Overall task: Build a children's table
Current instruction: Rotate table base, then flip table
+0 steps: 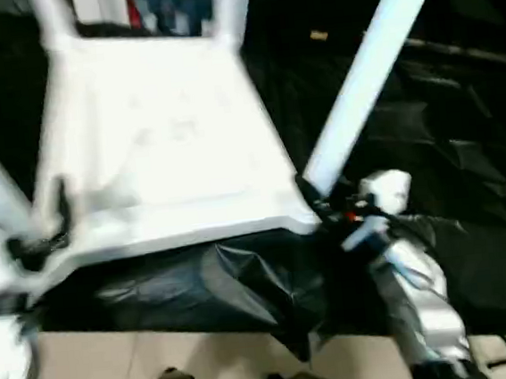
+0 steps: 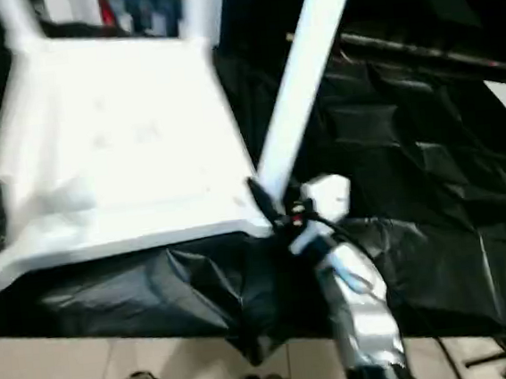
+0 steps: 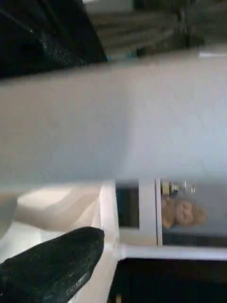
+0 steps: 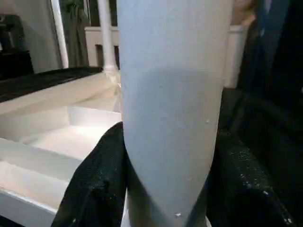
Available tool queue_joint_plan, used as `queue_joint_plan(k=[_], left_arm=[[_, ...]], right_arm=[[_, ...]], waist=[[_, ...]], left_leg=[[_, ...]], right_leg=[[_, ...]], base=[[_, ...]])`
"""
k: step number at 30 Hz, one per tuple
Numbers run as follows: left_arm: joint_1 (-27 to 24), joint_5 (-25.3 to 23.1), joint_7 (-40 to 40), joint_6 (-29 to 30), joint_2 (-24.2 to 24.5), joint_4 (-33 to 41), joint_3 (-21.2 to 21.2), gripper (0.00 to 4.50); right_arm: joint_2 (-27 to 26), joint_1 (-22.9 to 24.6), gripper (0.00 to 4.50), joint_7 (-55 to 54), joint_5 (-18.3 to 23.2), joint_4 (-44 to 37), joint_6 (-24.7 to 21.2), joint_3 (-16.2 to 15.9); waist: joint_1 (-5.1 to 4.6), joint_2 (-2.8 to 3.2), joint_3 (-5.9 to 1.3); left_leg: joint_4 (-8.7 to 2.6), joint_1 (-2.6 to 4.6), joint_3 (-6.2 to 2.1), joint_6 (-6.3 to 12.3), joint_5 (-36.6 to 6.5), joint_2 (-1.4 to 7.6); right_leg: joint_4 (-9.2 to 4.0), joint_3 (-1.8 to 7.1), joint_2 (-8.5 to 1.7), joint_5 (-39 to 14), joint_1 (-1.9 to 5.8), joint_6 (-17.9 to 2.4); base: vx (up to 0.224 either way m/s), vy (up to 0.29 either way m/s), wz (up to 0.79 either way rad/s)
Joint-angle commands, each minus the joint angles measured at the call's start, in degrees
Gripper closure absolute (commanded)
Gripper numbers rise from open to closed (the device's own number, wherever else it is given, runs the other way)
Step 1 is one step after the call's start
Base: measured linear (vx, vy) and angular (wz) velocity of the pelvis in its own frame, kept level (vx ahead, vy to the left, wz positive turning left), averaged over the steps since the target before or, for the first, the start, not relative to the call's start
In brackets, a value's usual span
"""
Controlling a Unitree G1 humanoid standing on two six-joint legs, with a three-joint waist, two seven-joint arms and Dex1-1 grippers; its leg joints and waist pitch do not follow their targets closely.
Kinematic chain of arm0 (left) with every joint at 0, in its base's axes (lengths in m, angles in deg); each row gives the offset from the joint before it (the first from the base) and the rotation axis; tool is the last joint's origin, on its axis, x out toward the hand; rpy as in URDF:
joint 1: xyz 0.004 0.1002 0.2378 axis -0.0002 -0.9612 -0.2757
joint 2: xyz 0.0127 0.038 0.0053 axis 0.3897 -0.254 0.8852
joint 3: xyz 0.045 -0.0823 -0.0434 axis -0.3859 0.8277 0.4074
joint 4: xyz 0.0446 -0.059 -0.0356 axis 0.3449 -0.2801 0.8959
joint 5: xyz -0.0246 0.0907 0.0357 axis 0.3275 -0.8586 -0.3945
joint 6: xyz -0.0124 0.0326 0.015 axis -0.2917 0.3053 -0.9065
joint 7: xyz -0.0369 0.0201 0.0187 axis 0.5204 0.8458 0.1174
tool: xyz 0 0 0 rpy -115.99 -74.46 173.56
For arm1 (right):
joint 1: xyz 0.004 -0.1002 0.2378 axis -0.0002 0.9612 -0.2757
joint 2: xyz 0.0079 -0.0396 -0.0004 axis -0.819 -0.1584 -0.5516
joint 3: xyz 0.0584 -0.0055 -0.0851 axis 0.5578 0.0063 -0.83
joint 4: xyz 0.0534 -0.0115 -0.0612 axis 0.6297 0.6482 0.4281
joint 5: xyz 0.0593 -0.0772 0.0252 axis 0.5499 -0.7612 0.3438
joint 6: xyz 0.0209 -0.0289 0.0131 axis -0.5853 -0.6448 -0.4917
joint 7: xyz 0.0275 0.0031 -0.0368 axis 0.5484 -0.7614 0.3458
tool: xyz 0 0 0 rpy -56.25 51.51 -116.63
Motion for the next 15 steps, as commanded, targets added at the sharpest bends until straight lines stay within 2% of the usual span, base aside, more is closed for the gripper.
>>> queue_joint_plan(k=[1, 2, 3, 4, 5, 6, 7, 8, 9, 10, 12, 13, 14, 15], left_arm=[[2.03, -1.86, 0.6, 0.06, 0.13, -3.21, -2.79, 0.0], [2.55, -2.2, 0.36, 0.37, 0.1, -3.91, -3.02, 0.0], [3.11, -2.56, 0.11, 0.69, 0.06, -4.66, -3.26, 0.0], [4.16, -2.83, -0.3, 1.68, -0.22, -6.43, -3.67, 0.0], [4.26, -2.85, -0.35, 1.85, -0.27, -6.65, -3.71, 0.0], [4.77, -2.97, -0.46, 2.18, -0.39, -7.57, -3.91, 0.0], [4.54, -3.37, -0.32, 1.97, -0.57, -9.01, -4.42, 0.0], [4.54, -3.43, -0.31, 1.93, -0.57, -9.18, -4.5, 0.0], [4.49, -3.62, -0.29, 1.78, -0.58, -9.88, -4.84, 0.0], [4.49, -3.96, -0.23, 1.66, -0.48, -10.16, -5.13, 0.0], [3.86, -4.05, 0.47, 1.26, -0.41, -10.22, -5.59, 0.0], [3.23, -3.82, 1.16, 1.03, -0.4, -10.24, -5.82, 0.0], [3.23, -3.82, 1.16, 1.03, -0.4, -10.24, -5.82, 0.0], [2.91, -3.71, 1.44, 1.17, -0.4, -10.4, -6.1, 0.0]], right_arm=[[0.67, 0.81, 2.62, -1.0, 0.15, -6.0, 1.37, 1.13], [0.69, 1.09, 2.62, -1.21, -0.03, -6.04, 1.38, 1.03], [0.71, 1.39, 2.62, -1.44, -0.22, -6.09, 1.38, 0.93], [0.53, 2.34, 2.62, -2.08, -0.65, -5.96, 1.08, 0.53], [0.49, 2.47, 2.62, -2.17, -0.73, -5.88, 1.01, 0.48], [0.63, 2.56, 2.62, -2.61, -0.8, -5.39, 0.61, 0.26], [0.79, 2.58, 2.62, -3.12, -1.41, -2.01, 0.31, -0.26], [0.85, 2.53, 2.62, -3.23, -1.47, -1.56, 0.2, -0.32], [1.09, 2.33, 2.62, -3.7, -1.75, 0.27, -0.29, -0.56], [1.07, 1.94, 2.62, -3.96, -1.53, 1.65, 0.04, -0.17], [1.09, 0.97, 2.62, -4.9, -1.24, 5.82, -0.29, 0.56], [1.49, -0.15, 2.62, -5.55, -1.75, 8.86, -0.21, 0.86], [1.49, -0.15, 2.62, -5.55, -1.75, 8.86, -0.21, 0.86], [1.94, -1.25, 2.62, -5.77, -2.07, 10.55, -0.44, 1.05]], waist=[[-0.68, 2.7, -5.54], [-0.72, 2.55, -5.7], [-0.83, 2.86, -5.76], [-1.03, 2.8, -5.89], [-1.08, 3.04, -6.02], [-1.13, 2.94, -6.1], [-1.31, 3.84, -6.2], [-1.53, 3.78, -6.1], [-1.54, 3.96, -6.14], [-1.66, 4.68, -5.94], [-2.18, 4.95, -5.87], [-2.21, 5.69, -5.56], [-2.38, 5.35, -5.59], [-2.38, 5.79, -5.36]], left_leg=[[-4.9, 1.48, -1.17, -3.26, -22.02, 1.61], [-4.82, 1.6, -1.05, -3.06, -21.88, 1.61], [-4.79, 1.57, -1.04, -2.96, -21.84, 1.56], [-4.9, 1.27, -1.13, -2.78, -21.87, 1.49], [-4.86, 1.3, -1.12, -2.77, -22.08, 1.51], [-4.84, 1.23, -1.14, -2.63, -22.03, 1.49], [-4.97, 1.11, -1.21, -2.68, -21.82, 1.52], [-5.05, 0.92, -1.23, -2.45, -22.03, 1.42], [-4.99, 0.96, -1.19, -2.3, -21.97, 1.37], [-5.0, 0.97, -1.2, -2.03, -21.94, 1.34], [-5.08, 0.92, -1.16, -1.62, -22.9, 1.36], [-5.11, 0.92, -1.28, -1.68, -23.63, 1.25], [-5.08, 1.04, -1.14, -1.58, -24.22, 1.27], [-5.13, 1.07, -1.25, -1.69, -24.65, 1.24]], right_leg=[[-5.92, 3.03, -4.4, -24.57, 1.52, -3.59], [-5.98, 3.03, -4.31, -23.93, 1.41, -3.62], [-5.88, 3.08, -4.27, -23.27, 1.37, -3.75], [-5.88, 2.98, -4.25, -23.33, 1.65, -3.72], [-5.9, 2.96, -4.23, -23.1, 1.55, -3.8], [-5.86, 2.93, -4.24, -23.01, 1.62, -3.88], [-5.83, 2.89, -4.07, -21.08, 1.69, -4.32], [-5.73, 2.8, -3.94, -20.52, 1.83, -4.58], [-5.72, 2.85, -4.03, -20.47, 1.8, -4.72], [-5.73, 2.95, -4.08, -20.07, 1.61, -5.02], [-5.87, 2.85, -3.83, -19.4, 1.65, -5.6], [-5.91, 2.84, -3.91, -20.66, 1.56, -5.69], [-6.16, 2.81, -3.84, -21.46, 1.49, -5.57], [-6.18, 2.82, -3.87, -22.05, 1.39, -5.48]], base=[[0.0, 0.0, 0.0], [0.0, 0.0, 0.0], [0.0, 0.0, 0.0], [0.0, 0.0, 0.0], [0.0, 0.0, 0.0], [0.0, 0.0, 0.0], [0.0, 0.0, 0.0], [0.0, 0.0, 0.0], [0.0, 0.0, 0.0], [0.0, 0.0, 0.0], [0.0, 0.0, 0.0], [0.0, 0.0, 0.0], [0.0, 0.0, 0.0], [0.0, 0.0, 0.0]])
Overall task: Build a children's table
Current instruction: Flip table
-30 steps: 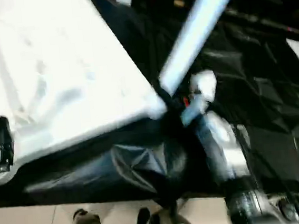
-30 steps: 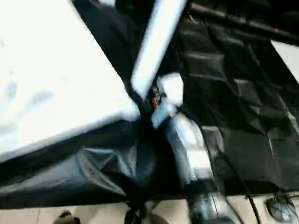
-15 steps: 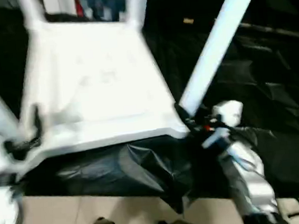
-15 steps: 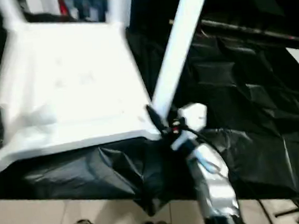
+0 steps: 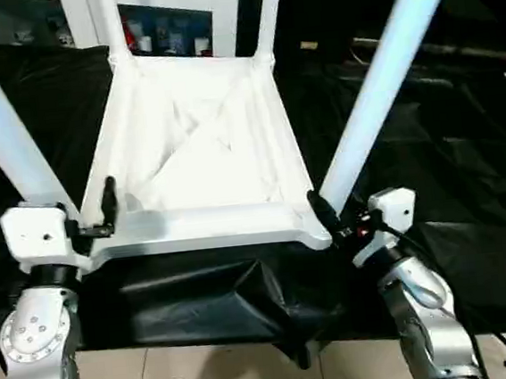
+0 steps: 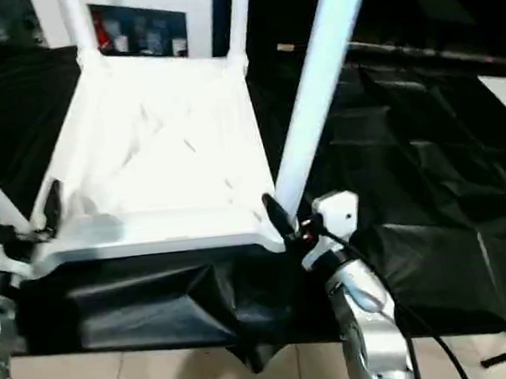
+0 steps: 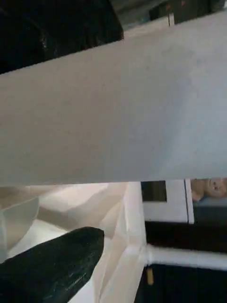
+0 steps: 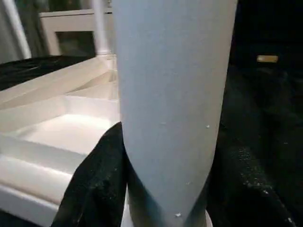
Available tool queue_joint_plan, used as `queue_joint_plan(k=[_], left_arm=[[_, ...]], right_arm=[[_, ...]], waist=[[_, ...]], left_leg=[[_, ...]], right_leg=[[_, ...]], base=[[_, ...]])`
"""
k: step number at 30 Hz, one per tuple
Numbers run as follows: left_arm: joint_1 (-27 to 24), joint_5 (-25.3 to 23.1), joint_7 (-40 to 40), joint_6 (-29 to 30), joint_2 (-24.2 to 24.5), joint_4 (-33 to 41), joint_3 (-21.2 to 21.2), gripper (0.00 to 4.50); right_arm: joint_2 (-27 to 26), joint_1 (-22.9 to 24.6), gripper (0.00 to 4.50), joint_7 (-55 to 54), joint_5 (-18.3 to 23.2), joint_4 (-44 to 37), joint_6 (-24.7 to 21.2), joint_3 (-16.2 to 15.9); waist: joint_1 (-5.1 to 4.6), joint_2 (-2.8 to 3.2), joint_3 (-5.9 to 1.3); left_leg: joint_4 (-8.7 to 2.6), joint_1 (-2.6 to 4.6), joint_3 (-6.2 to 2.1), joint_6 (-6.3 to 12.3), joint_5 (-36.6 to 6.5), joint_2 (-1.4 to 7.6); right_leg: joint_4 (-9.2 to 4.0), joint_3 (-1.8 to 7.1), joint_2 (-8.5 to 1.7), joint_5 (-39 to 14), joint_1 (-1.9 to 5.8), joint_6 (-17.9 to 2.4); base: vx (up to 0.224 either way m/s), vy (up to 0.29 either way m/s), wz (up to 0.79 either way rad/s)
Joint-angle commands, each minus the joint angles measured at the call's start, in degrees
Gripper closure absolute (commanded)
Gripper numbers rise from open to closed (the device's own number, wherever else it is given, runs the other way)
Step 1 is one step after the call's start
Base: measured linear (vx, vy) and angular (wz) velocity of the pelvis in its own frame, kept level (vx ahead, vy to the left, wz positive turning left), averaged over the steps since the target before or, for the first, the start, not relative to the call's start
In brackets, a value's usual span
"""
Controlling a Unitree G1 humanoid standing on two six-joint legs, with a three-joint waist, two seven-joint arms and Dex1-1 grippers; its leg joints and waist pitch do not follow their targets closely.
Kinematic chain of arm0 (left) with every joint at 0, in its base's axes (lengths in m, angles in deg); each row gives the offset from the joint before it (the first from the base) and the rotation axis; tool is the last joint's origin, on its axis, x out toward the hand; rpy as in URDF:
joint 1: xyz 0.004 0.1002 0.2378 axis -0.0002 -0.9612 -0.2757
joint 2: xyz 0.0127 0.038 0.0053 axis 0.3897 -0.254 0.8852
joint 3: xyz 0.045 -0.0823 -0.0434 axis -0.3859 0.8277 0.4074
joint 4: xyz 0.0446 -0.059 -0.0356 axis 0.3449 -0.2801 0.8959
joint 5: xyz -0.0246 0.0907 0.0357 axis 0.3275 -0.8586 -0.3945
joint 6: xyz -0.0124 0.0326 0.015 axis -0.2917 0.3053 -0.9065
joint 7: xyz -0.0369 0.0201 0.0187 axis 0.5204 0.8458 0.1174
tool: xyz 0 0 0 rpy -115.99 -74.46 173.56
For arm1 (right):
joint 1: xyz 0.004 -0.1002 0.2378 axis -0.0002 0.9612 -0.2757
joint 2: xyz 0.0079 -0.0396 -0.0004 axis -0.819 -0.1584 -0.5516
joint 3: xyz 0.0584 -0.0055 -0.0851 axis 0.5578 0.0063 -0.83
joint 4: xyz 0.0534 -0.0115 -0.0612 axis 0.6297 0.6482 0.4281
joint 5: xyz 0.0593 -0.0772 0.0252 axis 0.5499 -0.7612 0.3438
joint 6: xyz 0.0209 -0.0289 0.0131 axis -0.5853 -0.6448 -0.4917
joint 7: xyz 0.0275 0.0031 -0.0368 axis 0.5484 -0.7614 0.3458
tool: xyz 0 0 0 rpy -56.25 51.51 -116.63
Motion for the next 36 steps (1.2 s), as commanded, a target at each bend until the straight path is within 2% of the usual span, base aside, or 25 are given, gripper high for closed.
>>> queue_joint_plan(k=[1, 2, 3, 5, 7, 8, 10, 11, 12, 13, 15, 16, 17, 18, 20, 22, 24, 25, 26, 27, 28, 29, 30, 31, 36], left_arm=[[-1.84, -0.65, 1.2, -0.08, -0.25, -0.12, -1.94, 0.29], [-2.19, -0.21, 1.35, 0.24, -0.58, 0.21, -2.16, 0.29], [-2.49, -0.18, 1.38, 0.23, -0.67, 0.31, -2.21, 0.29], [-4.54, -0.13, 0.91, 0.59, -1.71, 0.86, -2.64, 0.42], [-5.17, -0.7, -0.28, 0.89, -2.57, 0.79, -2.8, 0.59], [-5.44, -0.24, -0.1, 1.03, -2.85, 0.88, -2.96, 0.68], [-6.87, 0.06, -0.11, 1.19, -3.89, 1.15, -3.95, 0.72], [-7.11, -0.51, -0.93, 1.13, -4.25, 1.13, -3.85, 0.91], [-7.44, 0.0, -1.13, 1.04, -4.68, 1.2, -3.7, 0.91], [-7.64, 0.6, -1.13, 1.01, -4.99, 1.26, -3.57, 1.03], [-8.08, 0.13, -3.08, 0.68, -5.95, 1.05, -2.67, 1.14], [-8.17, 0.25, -3.27, 0.66, -6.28, 1.01, -2.47, 1.22], [-8.36, 0.65, -3.09, 0.32, -6.46, 0.81, -2.22, 1.22], [-8.5, 0.91, -2.87, 0.02, -6.47, 0.63, -2.01, 1.34], [-8.66, 1.4, -2.62, -0.32, -6.5, 0.38, -1.67, 1.5], [-8.67, 1.56, -2.5, -0.27, -6.55, 0.21, -1.77, 1.66], [-8.62, 1.44, -2.4, -0.15, -6.51, -0.14, -1.97, 1.78], [-8.4, 1.11, -2.49, -0.12, -6.23, -0.81, -1.87, 1.88], [-8.39, 0.95, -2.67, 0.01, -6.25, -0.83, -1.85, 1.93], [-8.38, 0.78, -2.86, 0.16, -6.27, -0.85, -1.84, 1.97], [-8.31, 0.89, -2.82, 0.59, -6.18, -0.91, -1.69, 2.08], [-8.36, 0.87, -2.8, 0.73, -6.23, -0.73, -1.76, 2.2], [-8.42, 1.92, -1.53, 1.13, -6.14, -0.4, -2.12, 2.2], [-8.45, 1.98, -1.22, 1.11, -6.06, -0.41, -2.31, 2.3], [-8.75, 2.89, -0.02, 1.31, -5.51, -0.54, -2.44, 2.34]], right_arm=[[1.08, -1.52, 2.62, -0.65, -0.26, 4.12, -0.73, 0.94], [1.45, -2.28, 2.62, -0.6, -0.49, 4.63, -0.63, 0.95], [1.52, -2.53, 2.62, -0.55, -0.42, 4.67, -0.68, 0.98], [2.15, -4.56, 2.62, -0.42, 0.33, 4.99, -1.46, 1.24], [2.41, -5.17, 2.62, -0.55, 0.8, 4.97, -2.0, 1.42], [2.46, -5.07, 2.62, -0.5, 0.82, 4.78, -2.01, 1.32], [2.58, -3.92, 2.62, -0.03, 1.29, 3.43, -1.94, 0.72], [2.43, -3.13, 2.06, 0.28, 1.76, 2.48, -2.17, 0.54], [2.32, -2.3, 2.06, 0.74, 2.44, 1.62, -2.27, 0.37], [2.25, -1.81, 1.92, 1.06, 2.88, 1.13, -2.3, 0.27], [1.84, 0.31, 1.86, 0.79, 3.81, -1.17, -3.16, 0.13], [1.76, 0.88, 1.58, 0.7, 4.02, -1.77, -3.43, 0.08], [1.45, 2.19, 1.58, 0.7, 4.31, -2.8, -3.73, -0.21], [1.2, 3.07, 1.5, 0.65, 4.37, -3.44, -3.8, -0.48], [0.76, 5.09, 1.43, 0.34, 4.18, -4.96, -3.73, -1.13], [0.77, 6.03, 1.07, -0.2, 3.78, -5.5, -3.83, -1.46], [0.96, 7.51, 1.02, -0.64, 3.55, -6.45, -4.37, -2.02], [1.57, 8.2, 0.95, -1.51, 1.69, -6.97, -3.74, -2.69], [1.75, 8.41, 0.83, -1.4, 1.74, -7.26, -3.75, -2.67], [1.93, 8.62, 0.71, -1.29, 1.8, -7.58, -3.76, -2.64], [2.29, 9.33, 0.65, -0.7, 2.35, -8.78, -4.09, -2.66], [2.57, 9.79, 0.63, -0.16, 2.93, -9.62, -4.46, -2.6], [3.18, 11.5, 0.63, 1.27, 4.76, -12.8, -6.0, -2.67], [3.55, 12.42, 0.63, 1.73, 5.26, -14.24, -6.66, -2.76], [4.68, 14.73, 0.63, 1.45, 5.95, -18.48, -9.51, -4.03]], waist=[[-0.37, 2.16, -3.45], [-0.47, 2.4, -3.19], [-0.54, 2.23, -3.28], [-0.59, 2.63, -3.16], [-0.73, 2.52, -3.16], [-0.74, 3.01, -3.14], [-0.95, 2.71, -3.01], [-0.95, 2.52, -3.06], [-0.94, 2.67, -3.09], [-0.95, 2.23, -3.23], [-0.97, 2.31, -3.32], [-0.97, 1.93, -3.53], [-1.17, 1.11, -3.72], [-0.95, 1.72, -3.68], [-1.25, 1.67, -3.64], [-1.52, 1.6, -3.44], [-1.52, 2.0, -3.39], [-1.44, 2.8, -3.13], [-1.59, 2.41, -3.19], [-1.59, 2.46, -3.31], [-1.48, 2.91, -3.47], [-1.54, 2.55, -3.35], [-1.46, 2.76, -3.46], [-1.32, 2.66, -3.4], [-1.27, 2.61, -3.38]], left_leg=[[-5.08, 1.33, -1.12, -1.68, -25.08, 1.3], [-5.16, 1.17, -1.16, -1.58, -25.1, 1.23], [-5.09, 1.21, -1.06, -1.44, -25.12, 1.21], [-5.06, 1.23, -1.04, -0.96, -24.52, 1.2], [-5.0, 1.23, -0.97, -0.76, -24.39, 1.2], [-5.02, 1.26, -1.03, -0.81, -24.41, 1.24], [-5.07, 1.26, -0.95, -0.59, -24.89, 1.22], [-5.05, 1.28, -0.97, -0.37, -24.61, 1.24], [-5.06, 1.3, -0.97, -0.31, -24.39, 1.29], [-5.04, 1.22, -0.92, 0.1, -23.36, 1.33], [-5.13, 1.17, -0.89, 0.26, -22.86, 1.45], [-5.12, 1.02, -0.84, 0.53, -21.63, 1.49], [-5.06, 0.94, -0.65, 0.88, -20.58, 1.55], [-5.11, 0.94, -0.69, 1.05, -19.76, 1.52], [-5.22, 0.94, -0.72, 0.75, -20.68, 1.55], [-5.23, 1.06, -0.78, 0.37, -22.67, 1.45], [-5.26, 1.22, -0.85, 0.08, -23.3, 1.43], [-5.41, 1.24, -1.04, -0.35, -24.36, 1.4], [-5.4, 1.37, -0.98, -0.55, -25.28, 1.42], [-5.41, 1.37, -1.05, -0.62, -25.46, 1.4], [-5.41, 1.31, -1.15, -0.65, -25.21, 1.38], [-5.4, 1.25, -1.03, -0.29, -25.1, 1.37], [-5.35, 1.31, -1.05, -0.14, -25.01, 1.37], [-5.38, 1.34, -1.03, 0.06, -24.89, 1.47], [-5.44, 1.21, -1.07, 0.14, -24.42, 1.44]], right_leg=[[-5.65, 2.85, -3.87, -22.44, 1.47, -5.46], [-5.69, 2.86, -3.9, -23.08, 1.46, -5.3], [-5.82, 2.88, -3.84, -23.51, 1.45, -5.07], [-5.87, 2.89, -3.84, -23.82, 1.38, -5.07], [-6.01, 2.86, -3.8, -24.74, 1.39, -4.83], [-6.01, 2.89, -3.8, -24.58, 1.32, -4.84], [-6.19, 2.79, -3.63, -24.96, 1.28, -4.71], [-6.18, 2.77, -3.7, -25.35, 1.34, -4.46], [-6.19, 2.81, -3.68, -25.08, 1.31, -4.44], [-6.07, 2.81, -3.72, -24.37, 1.46, -4.42], [-6.06, 2.77, -3.66, -23.2, 1.48, -4.65], [-5.92, 2.81, -3.71, -22.03, 1.7, -4.77], [-5.97, 2.8, -3.63, -21.02, 1.8, -4.85], [-5.85, 2.85, -3.73, -20.31, 1.75, -4.98], [-5.97, 2.8, -3.7, -20.73, 1.7, -4.8], [-6.3, 2.79, -3.8, -23.6, 1.55, -4.12], [-6.54, 2.81, -3.79, -24.64, 1.39, -3.76], [-6.57, 2.8, -3.82, -25.18, 1.27, -3.54], [-6.85, 2.72, -3.68, -25.4, 1.28, -3.29], [-6.72, 2.69, -3.69, -25.26, 1.45, -3.35], [-6.61, 2.7, -3.78, -24.79, 1.62, -3.44], [-6.75, 2.74, -3.65, -24.64, 1.57, -3.25], [-6.7, 2.79, -3.73, -24.56, 1.62, -3.43], [-6.76, 2.81, -3.74, -24.32, 1.57, -3.38], [-6.75, 2.75, -3.71, -24.68, 1.69, -3.32]], base=[[0.0, 0.0, 0.0], [0.0, 0.0, 0.0], [0.0, 0.0, 0.0], [0.0, 0.0, 0.0], [0.0, 0.0, 0.0], [0.0, 0.0, 0.0], [0.0, 0.0, 0.0], [0.0, 0.0, 0.0], [0.0, 0.0, 0.0], [0.0, 0.0, 0.0], [0.0, 0.0, 0.0], [0.0, 0.0, 0.0], [0.0, 0.0, 0.0], [0.0, 0.0, 0.0], [0.0, 0.0, 0.0], [0.0, 0.0, 0.0], [0.0, 0.0, 0.0], [0.0, 0.0, 0.0], [0.0, 0.0, 0.0], [0.0, 0.0, 0.0], [0.0, 0.0, 0.0], [0.0, 0.0, 0.0], [0.0, 0.0, 0.0], [0.0, 0.0, 0.0], [0.0, 0.0, 0.0]])
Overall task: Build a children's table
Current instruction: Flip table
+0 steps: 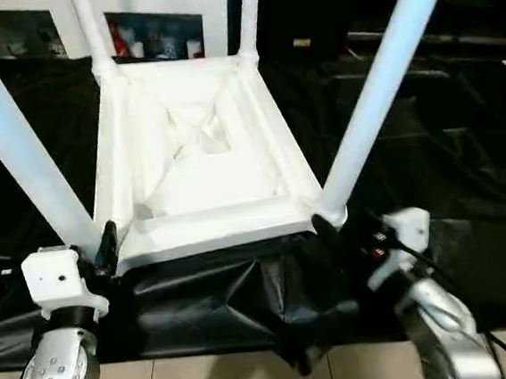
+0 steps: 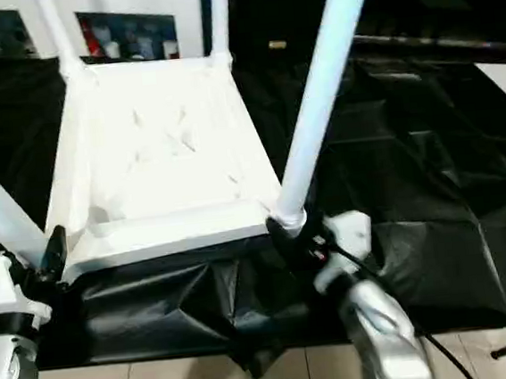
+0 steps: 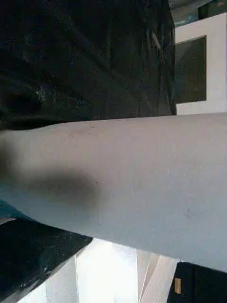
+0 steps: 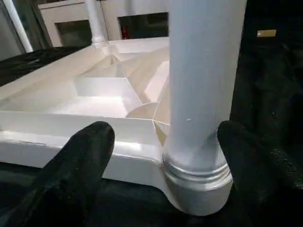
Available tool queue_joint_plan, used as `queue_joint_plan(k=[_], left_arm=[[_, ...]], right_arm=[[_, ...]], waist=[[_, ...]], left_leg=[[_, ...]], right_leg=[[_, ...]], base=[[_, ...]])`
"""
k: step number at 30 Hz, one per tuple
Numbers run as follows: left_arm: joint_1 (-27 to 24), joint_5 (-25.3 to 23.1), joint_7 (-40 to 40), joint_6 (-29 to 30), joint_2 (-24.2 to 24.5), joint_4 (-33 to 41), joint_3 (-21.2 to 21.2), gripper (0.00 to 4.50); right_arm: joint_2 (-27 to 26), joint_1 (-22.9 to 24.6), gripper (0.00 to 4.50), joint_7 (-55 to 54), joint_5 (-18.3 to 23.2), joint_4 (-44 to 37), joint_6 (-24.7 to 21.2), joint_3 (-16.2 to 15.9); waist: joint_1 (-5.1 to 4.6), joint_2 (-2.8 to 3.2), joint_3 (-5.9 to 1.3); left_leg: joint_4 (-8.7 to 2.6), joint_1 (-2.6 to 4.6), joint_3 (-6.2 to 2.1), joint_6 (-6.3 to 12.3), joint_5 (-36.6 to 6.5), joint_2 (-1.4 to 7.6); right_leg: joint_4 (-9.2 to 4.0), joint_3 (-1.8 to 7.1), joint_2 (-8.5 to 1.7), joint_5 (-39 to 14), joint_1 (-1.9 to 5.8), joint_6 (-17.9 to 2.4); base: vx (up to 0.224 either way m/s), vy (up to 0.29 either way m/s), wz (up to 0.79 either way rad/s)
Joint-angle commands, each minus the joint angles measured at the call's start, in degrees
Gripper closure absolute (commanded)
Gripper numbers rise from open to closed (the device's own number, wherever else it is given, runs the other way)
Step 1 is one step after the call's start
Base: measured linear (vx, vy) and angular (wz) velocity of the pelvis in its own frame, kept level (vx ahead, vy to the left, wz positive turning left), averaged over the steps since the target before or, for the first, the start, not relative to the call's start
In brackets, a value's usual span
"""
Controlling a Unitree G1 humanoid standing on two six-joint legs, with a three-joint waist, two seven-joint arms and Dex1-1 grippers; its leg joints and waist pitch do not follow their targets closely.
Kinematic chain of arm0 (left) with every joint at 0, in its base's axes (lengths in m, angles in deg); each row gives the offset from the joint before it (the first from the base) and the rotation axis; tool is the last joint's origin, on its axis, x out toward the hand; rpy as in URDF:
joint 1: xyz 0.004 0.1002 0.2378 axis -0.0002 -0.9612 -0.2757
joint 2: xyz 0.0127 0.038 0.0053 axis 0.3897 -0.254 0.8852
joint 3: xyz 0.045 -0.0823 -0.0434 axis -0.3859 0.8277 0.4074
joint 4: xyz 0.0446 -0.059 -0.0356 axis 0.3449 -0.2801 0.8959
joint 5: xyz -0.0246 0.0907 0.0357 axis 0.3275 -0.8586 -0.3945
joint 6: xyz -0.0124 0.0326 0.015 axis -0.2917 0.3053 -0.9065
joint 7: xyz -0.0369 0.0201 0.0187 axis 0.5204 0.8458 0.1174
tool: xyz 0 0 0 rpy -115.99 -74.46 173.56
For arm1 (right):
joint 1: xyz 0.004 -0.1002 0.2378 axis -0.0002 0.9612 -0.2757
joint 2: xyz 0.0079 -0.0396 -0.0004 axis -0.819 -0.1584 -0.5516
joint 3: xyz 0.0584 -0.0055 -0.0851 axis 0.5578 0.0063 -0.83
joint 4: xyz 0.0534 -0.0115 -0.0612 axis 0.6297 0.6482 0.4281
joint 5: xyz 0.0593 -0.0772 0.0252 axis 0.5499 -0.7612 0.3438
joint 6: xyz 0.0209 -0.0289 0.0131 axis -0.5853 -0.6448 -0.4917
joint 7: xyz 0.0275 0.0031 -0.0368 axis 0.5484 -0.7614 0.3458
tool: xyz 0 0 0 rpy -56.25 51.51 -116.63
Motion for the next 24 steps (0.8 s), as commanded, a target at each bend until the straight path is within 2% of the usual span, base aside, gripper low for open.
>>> queue_joint_plan(k=[1, 4, 6, 7, 8, 10, 11, 12, 13, 14, 15, 16, 17, 18, 19, 21, 22, 24], left_arm=[[-0.63, 0.67, 1.86, 1.34, 0.2, -0.61, -1.58, 2.34], [-0.59, 0.92, 1.65, 1.59, -0.04, -0.67, -1.32, 2.36], [-0.46, 2.15, 1.53, 2.0, -0.79, -0.31, -1.02, 2.36], [-0.29, 3.46, 1.45, 2.27, -1.52, 0.02, -0.72, 2.36], [-0.01, 5.27, 1.45, 2.2, -2.45, 0.28, -0.28, 2.36], [0.5, 9.7, 1.96, 1.83, -4.57, 1.2, 0.38, 2.36], [0.65, 11.79, 2.1, 2.34, -5.47, 1.59, 0.53, 2.36], [0.75, 13.65, 2.39, 2.99, -6.23, 1.86, 0.5, 2.36], [0.8, 14.89, 2.61, 3.36, -6.91, 2.05, 0.34, 2.36], [0.93, 15.82, 2.53, 3.77, -7.56, 2.11, 0.31, 2.36], [1.02, 16.21, 2.43, 3.95, -7.91, 2.11, 0.3, 2.35], [1.07, 16.9, 2.26, 4.12, -8.67, 2.23, 0.25, 2.35], [1.11, 17.37, 2.16, 4.25, -9.17, 2.31, 0.23, 2.35], [1.04, 17.38, 2.19, 4.59, -9.74, 2.39, 0.03, 2.35], [1.07, 17.86, 1.7, 4.75, -10.79, 2.43, 0.15, 2.35], [1.15, 18.15, 1.38, 4.88, -11.47, 2.41, 0.33, 2.35], [1.48, 17.97, 1.13, 5.12, -12.38, 2.39, 0.41, 2.35], [1.6, 17.64, 1.25, 5.28, -12.5, 2.47, 0.11, 2.35]], right_arm=[[0.83, 0.2, 0.63, 0.18, 1.3, -2.41, -2.69, -1.07], [1.54, -0.71, 0.63, 1.84, 2.02, -3.46, -5.23, -2.73], [1.57, -1.35, 0.63, 2.95, 3.39, -4.12, -7.23, -3.61], [1.54, -1.77, 0.63, 3.73, 4.52, -4.59, -8.75, -4.2], [1.58, -2.14, 0.63, 4.53, 5.32, -4.9, -9.89, -4.86], [1.95, -2.76, 0.63, 6.7, 6.29, -5.12, -11.21, -6.53], [2.08, -3.01, 0.63, 7.55, 6.55, -5.1, -11.64, -7.29], [2.15, -3.22, 0.63, 8.25, 6.96, -5.09, -12.24, -7.91], [2.3, -3.39, 0.63, 8.69, 7.2, -5.15, -12.8, -8.48], [2.3, -3.62, 0.63, 8.77, 7.28, -5.04, -13.16, -8.83], [2.29, -3.76, 0.63, 8.72, 7.29, -4.97, -13.33, -8.98], [2.09, -4.05, 0.63, 8.31, 7.54, -4.78, -14.17, -8.9], [1.93, -4.24, 0.63, 8.01, 7.75, -4.65, -14.81, -8.81], [1.7, -4.68, 0.63, 7.56, 8.0, -4.36, -15.47, -8.63], [1.53, -5.21, 0.63, 7.31, 8.51, -4.2, -16.49, -8.5], [1.49, -5.6, 0.35, 7.17, 8.91, -4.1, -17.13, -8.47], [0.52, -6.68, 0.27, 6.46, 11.3, -4.0, -19.34, -7.61], [-0.28, -7.54, 0.15, 5.48, 11.92, -3.45, -20.04, -7.01]], waist=[[-0.07, 1.21, -2.96], [-0.13, 1.23, -2.86], [-0.12, 1.22, -2.94], [-0.08, 1.23, -2.94], [-0.08, 0.92, -3.03], [0.01, 0.94, -3.14], [-0.04, 0.5, -3.16], [0.04, 0.46, -3.24], [0.08, 0.73, -3.25], [0.02, 0.35, -3.45], [0.16, 0.56, -3.41], [0.1, 0.24, -3.48], [0.26, 0.45, -3.38], [0.19, 0.17, -3.38], [0.22, 0.11, -3.34], [0.31, 0.22, -3.32], [0.25, -0.18, -3.27], [0.25, -0.06, -3.3]], left_leg=[[-5.11, 1.19, -1.16, -0.45, -24.29, 1.45], [-5.08, 1.36, -1.25, -0.6, -24.96, 1.43], [-5.02, 1.33, -1.21, -0.6, -24.59, 1.44], [-5.03, 1.3, -1.19, -0.57, -24.39, 1.45], [-5.01, 1.27, -1.18, -0.5, -24.14, 1.48], [-4.91, 1.08, -1.12, -0.21, -22.52, 1.52], [-4.92, 0.99, -1.05, -0.04, -22.18, 1.53], [-4.85, 1.0, -1.06, 0.03, -21.76, 1.54], [-4.9, 0.92, -1.04, 0.13, -20.76, 1.6], [-4.81, 0.83, -0.97, 0.3, -19.65, 1.66], [-4.8, 0.77, -0.88, 0.39, -18.82, 1.67], [-4.77, 0.71, -0.8, 0.51, -18.55, 1.65], [-4.72, 0.79, -0.77, 0.46, -18.57, 1.59], [-4.71, 0.72, -0.72, 0.48, -18.59, 1.58], [-4.71, 0.75, -0.74, 0.36, -18.69, 1.54], [-4.67, 0.79, -0.79, 0.07, -18.95, 1.54], [-4.71, 0.79, -0.81, 0.12, -19.07, 1.51], [-4.73, 0.89, -0.86, 0.05, -19.05, 1.5]], right_leg=[[-5.76, 2.77, -3.81, -25.07, 1.32, -3.66], [-5.99, 2.73, -3.86, -26.73, 1.23, -3.28], [-5.96, 2.8, -3.89, -26.03, 1.25, -3.45], [-5.95, 2.8, -3.92, -25.73, 1.26, -3.66], [-5.92, 2.78, -3.93, -25.57, 1.34, -3.69], [-5.72, 2.83, -4.07, -24.48, 1.47, -4.03], [-5.78, 2.83, -4.07, -24.5, 1.52, -3.95], [-5.6, 2.83, -4.15, -24.46, 1.6, -4.11], [-5.61, 2.86, -4.16, -23.72, 1.6, -4.53], [-5.36, 2.84, -4.08, -22.19, 1.77, -4.84], [-5.24, 2.88, -4.11, -21.22, 1.71, -5.17], [-5.23, 2.88, -4.1, -21.08, 1.79, -5.25], [-5.29, 2.89, -4.2, -21.82, 1.72, -5.34], [-5.4, 2.89, -4.21, -22.34, 1.74, -5.19], [-5.45, 2.85, -4.21, -23.32, 1.72, -4.86], [-5.71, 2.85, -4.29, -24.73, 1.67, -3.79], [-5.74, 2.83, -4.22, -25.2, 1.63, -3.19], [-5.78, 2.81, -4.21, -25.31, 1.54, -2.76]], base=[[0.0, 0.0, 0.0], [0.0, 0.0, 0.0], [0.0, 0.0, 0.0], [0.0, 0.0, 0.0], [0.0, 0.0, 0.0], [0.0, 0.0, 0.0], [0.0, 0.0, 0.0], [0.0, 0.0, 0.0], [0.0, 0.0, 0.0], [0.0, 0.0, 0.0], [0.0, 0.0, 0.0], [0.0, 0.0, 0.0], [0.0, 0.0, 0.0], [0.0, 0.0, 0.0], [0.0, 0.0, 0.0], [0.0, 0.0, 0.0], [0.0, 0.0, 0.0], [0.0, 0.0, 0.0]])
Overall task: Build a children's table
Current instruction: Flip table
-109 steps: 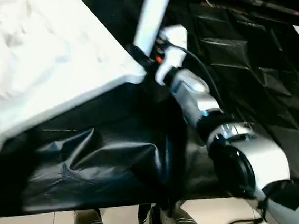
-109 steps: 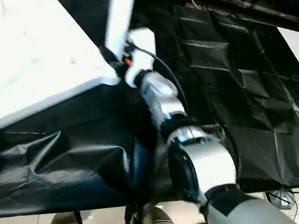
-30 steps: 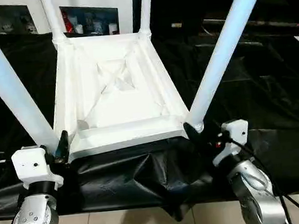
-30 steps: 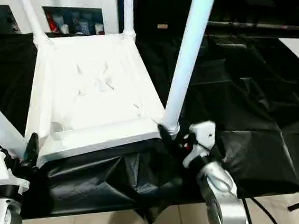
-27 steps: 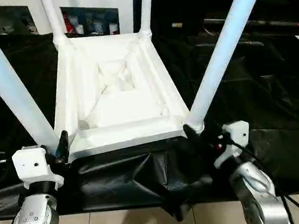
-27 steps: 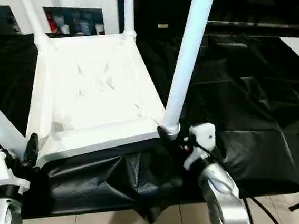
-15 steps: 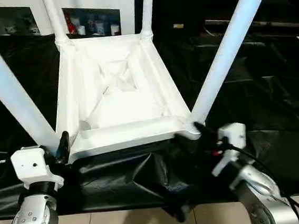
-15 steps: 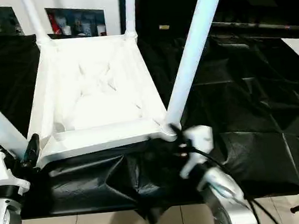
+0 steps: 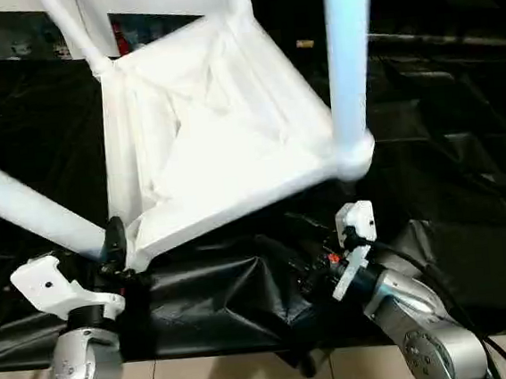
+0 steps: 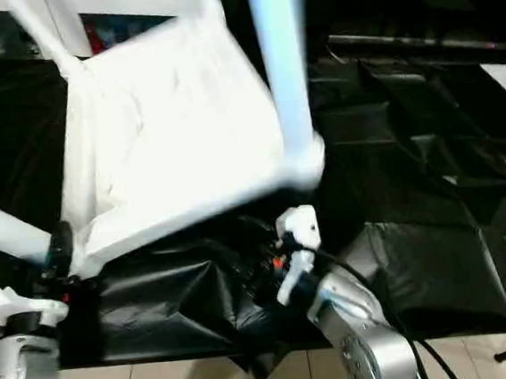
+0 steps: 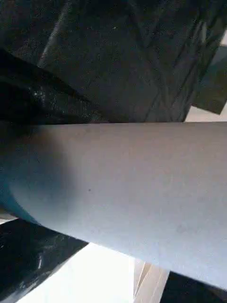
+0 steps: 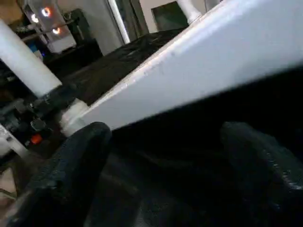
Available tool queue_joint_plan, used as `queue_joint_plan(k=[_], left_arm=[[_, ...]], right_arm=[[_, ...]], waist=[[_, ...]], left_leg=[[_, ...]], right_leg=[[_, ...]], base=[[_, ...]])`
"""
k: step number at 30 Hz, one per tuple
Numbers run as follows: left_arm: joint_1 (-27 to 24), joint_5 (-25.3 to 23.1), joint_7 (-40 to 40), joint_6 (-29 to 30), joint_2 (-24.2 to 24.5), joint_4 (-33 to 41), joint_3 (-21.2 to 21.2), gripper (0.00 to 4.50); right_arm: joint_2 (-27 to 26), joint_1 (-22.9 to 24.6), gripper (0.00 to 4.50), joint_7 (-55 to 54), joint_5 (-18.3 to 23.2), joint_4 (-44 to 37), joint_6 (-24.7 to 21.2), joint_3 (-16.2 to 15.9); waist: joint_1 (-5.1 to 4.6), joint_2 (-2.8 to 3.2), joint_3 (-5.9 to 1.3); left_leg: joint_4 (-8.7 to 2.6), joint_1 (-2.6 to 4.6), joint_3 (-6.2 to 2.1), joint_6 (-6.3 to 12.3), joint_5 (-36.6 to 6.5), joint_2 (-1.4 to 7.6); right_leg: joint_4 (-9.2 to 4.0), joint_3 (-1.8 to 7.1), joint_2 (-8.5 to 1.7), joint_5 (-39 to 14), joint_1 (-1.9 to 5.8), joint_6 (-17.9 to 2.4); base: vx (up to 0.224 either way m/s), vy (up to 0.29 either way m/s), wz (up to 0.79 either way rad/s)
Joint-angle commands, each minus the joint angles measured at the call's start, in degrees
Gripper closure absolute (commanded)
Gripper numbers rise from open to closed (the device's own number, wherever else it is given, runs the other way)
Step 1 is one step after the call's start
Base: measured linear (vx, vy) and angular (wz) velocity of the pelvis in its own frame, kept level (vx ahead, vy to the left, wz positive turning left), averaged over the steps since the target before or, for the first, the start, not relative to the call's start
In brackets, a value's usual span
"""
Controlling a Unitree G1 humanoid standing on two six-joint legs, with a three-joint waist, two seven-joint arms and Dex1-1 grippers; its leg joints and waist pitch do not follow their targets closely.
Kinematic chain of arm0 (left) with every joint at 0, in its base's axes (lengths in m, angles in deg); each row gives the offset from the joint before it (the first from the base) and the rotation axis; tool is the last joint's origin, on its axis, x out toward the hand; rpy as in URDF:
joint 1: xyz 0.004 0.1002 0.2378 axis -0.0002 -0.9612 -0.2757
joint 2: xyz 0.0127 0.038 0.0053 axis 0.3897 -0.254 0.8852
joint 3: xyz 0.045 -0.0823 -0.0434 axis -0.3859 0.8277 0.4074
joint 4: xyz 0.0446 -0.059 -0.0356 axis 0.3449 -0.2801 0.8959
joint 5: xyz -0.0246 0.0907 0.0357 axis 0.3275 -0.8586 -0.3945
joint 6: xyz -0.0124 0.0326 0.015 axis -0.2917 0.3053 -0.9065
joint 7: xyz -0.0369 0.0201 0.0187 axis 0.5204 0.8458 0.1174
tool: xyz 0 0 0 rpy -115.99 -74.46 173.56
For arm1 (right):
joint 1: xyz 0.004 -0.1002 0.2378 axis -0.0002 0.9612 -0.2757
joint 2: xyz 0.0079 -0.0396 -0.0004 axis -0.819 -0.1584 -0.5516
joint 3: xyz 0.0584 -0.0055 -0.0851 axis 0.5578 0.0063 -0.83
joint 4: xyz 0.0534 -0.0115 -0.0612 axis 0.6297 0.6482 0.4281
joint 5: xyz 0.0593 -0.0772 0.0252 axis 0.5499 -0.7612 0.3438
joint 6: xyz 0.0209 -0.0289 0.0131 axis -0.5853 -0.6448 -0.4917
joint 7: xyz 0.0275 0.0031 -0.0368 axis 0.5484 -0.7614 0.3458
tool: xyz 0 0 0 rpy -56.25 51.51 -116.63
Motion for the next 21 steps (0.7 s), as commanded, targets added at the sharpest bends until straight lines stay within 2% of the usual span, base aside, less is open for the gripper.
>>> queue_joint_plan(k=[1, 3, 4, 7, 8, 11, 13, 15, 17, 21], left_arm=[[0.45, 2.12, 0.32, 1.71, -1.48, 0.15, -2.27, 2.35], [0.61, 2.1, 0.22, 1.83, -1.66, 0.2, -2.45, 2.35], [0.75, 2.17, 0.24, 1.88, -1.79, 0.14, -2.53, 2.35], [0.88, 2.2, 0.21, 1.91, -1.93, 0.07, -2.61, 2.35], [0.88, 2.17, 0.14, 1.91, -1.97, 0.08, -2.67, 2.35], [0.86, 1.78, -0.07, 1.81, -2.1, 0.24, -2.83, 2.35], [0.77, 1.3, -0.13, 1.76, -2.23, 0.5, -2.85, 2.35], [0.67, 1.16, -0.16, 1.67, -2.28, 0.61, -2.84, 2.35], [0.52, 0.64, -0.04, 1.38, -2.17, 0.67, -3.04, 2.35], [0.2, -0.18, 0.69, 0.89, -1.98, 1.01, -4.05, 2.35]], right_arm=[[-1.46, -1.93, 0.15, -2.29, 2.22, 1.3, -2.05, 2.24], [-3.09, -3.93, 0.01, -4.83, 2.41, 3.67, -3.75, 3.26], [-5.59, -6.17, 0.01, -6.71, 5.01, 6.3, -5.4, 4.98], [-9.16, -9.29, 0.01, -9.59, 8.34, 10.43, -6.04, 7.67], [-10.18, -10.23, 0.01, -10.47, 9.27, 11.76, -6.05, 8.5], [-12.33, -11.93, 0.01, -11.17, 11.8, 13.84, -6.47, 10.0], [-15.11, -13.51, 0.01, -12.11, 14.45, 15.42, -6.82, 11.91], [-15.92, -14.02, 0.0, -12.39, 14.82, 16.04, -6.43, 12.37], [-17.42, -15.23, 0.0, -12.77, 15.44, 17.6, -6.08, 13.27], [-19.26, -17.51, 0.0, -14.04, 18.03, 20.57, -5.61, 14.08]], waist=[[-0.17, 0.27, -2.79], [-0.32, 0.15, -2.85], [-0.27, 0.29, -2.91], [-0.46, 0.16, -3.11], [-0.34, 0.29, -3.17], [-0.34, 0.27, -3.32], [-0.28, -0.06, -3.34], [-0.3, 0.06, -3.22], [-0.36, -0.08, -3.2], [-0.56, 0.19, -3.26]], left_leg=[[-4.81, 0.96, -0.91, -0.27, -19.51, 1.49], [-4.8, 1.1, -1.0, -0.76, -19.95, 1.47], [-4.8, 1.17, -0.94, -1.01, -19.48, 1.5], [-4.8, 1.01, -0.92, -0.93, -18.46, 1.48], [-4.79, 1.08, -0.93, -1.07, -18.02, 1.53], [-4.85, 0.88, -0.74, -1.16, -16.16, 1.62], [-4.8, 0.91, -0.66, -0.81, -15.84, 1.55], [-4.76, 0.92, -0.56, -0.89, -15.9, 1.52], [-4.82, 0.87, -0.58, -1.03, -15.88, 1.53], [-4.85, 1.03, -0.65, -1.4, -16.42, 1.56]], right_leg=[[-5.7, 2.82, -4.08, -25.78, 1.28, -2.57], [-5.7, 2.74, -4.1, -26.46, 1.25, -2.32], [-5.67, 2.82, -4.08, -25.48, 1.21, -2.27], [-5.25, 2.81, -4.21, -23.02, 1.37, -3.28], [-5.19, 2.75, -4.13, -22.41, 1.44, -3.25], [-4.69, 2.75, -3.94, -17.84, 1.72, -3.71], [-4.61, 2.78, -4.1, -17.81, 1.8, -3.79], [-4.81, 2.82, -4.14, -18.86, 1.68, -3.71], [-4.84, 2.8, -4.15, -19.76, 1.68, -3.35], [-4.82, 2.78, -4.18, -19.89, 1.55, -3.63]], base=[[0.0, 0.0, 0.0], [0.0, 0.0, 0.0], [0.0, 0.0, 0.0], [0.0, 0.0, 0.0], [0.0, 0.0, 0.0], [0.0, 0.0, 0.0], [0.0, 0.0, 0.0], [0.0, 0.0, 0.0], [0.0, 0.0, 0.0], [0.0, 0.0, 0.0]])
